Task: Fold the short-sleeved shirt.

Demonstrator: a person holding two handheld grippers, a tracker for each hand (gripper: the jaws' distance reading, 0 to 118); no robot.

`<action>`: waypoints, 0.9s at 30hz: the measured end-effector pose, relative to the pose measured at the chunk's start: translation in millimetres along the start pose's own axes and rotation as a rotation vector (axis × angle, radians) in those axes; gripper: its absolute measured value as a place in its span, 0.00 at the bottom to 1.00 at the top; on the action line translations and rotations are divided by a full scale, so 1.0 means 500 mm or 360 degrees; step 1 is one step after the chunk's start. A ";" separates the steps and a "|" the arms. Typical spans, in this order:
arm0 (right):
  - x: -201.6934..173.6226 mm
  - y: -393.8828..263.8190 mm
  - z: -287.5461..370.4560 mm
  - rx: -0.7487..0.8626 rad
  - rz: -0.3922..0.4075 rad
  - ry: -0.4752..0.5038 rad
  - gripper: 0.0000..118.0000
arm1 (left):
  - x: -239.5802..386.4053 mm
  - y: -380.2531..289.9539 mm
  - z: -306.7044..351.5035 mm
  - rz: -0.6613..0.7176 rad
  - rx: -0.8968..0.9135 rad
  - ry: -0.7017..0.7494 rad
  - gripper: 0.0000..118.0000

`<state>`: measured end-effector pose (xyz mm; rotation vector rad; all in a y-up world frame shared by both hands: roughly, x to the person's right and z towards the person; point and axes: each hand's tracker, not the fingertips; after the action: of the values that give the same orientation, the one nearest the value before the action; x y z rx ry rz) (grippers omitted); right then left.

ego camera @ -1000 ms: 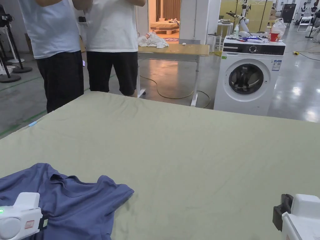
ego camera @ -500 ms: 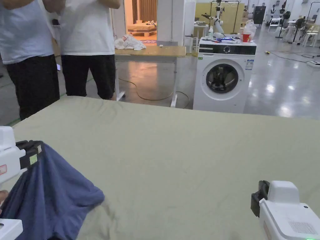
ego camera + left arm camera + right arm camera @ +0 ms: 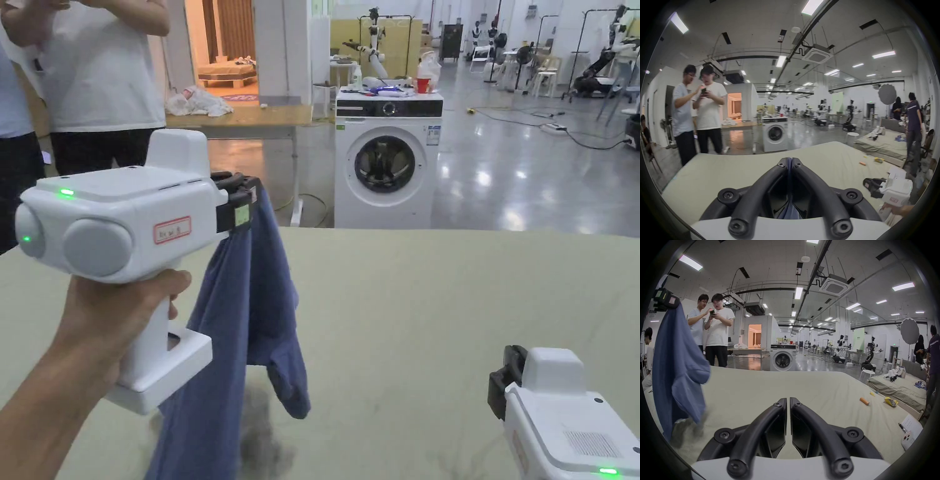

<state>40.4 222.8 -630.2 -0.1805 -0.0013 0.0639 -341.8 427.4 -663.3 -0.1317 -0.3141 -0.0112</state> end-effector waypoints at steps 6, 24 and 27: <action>0.082 -0.010 0.025 0.0002 0.0005 -0.0129 0.03 | 0.116 -0.082 -0.120 0.0075 -0.0134 -0.0296 0.00; 0.119 -0.038 0.036 -0.0084 0.0006 -0.0181 0.03 | 0.007 -0.384 -0.132 0.0274 -0.0397 -0.0230 0.70; 0.093 -0.013 0.033 -0.0033 -0.0005 -0.0134 0.03 | -0.061 -0.364 -0.088 0.0223 -0.0259 -0.0064 0.63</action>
<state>87.1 222.5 -612.9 -0.1982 -0.0864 0.0683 -363.2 240.7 -690.9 -0.3154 -0.3436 0.1051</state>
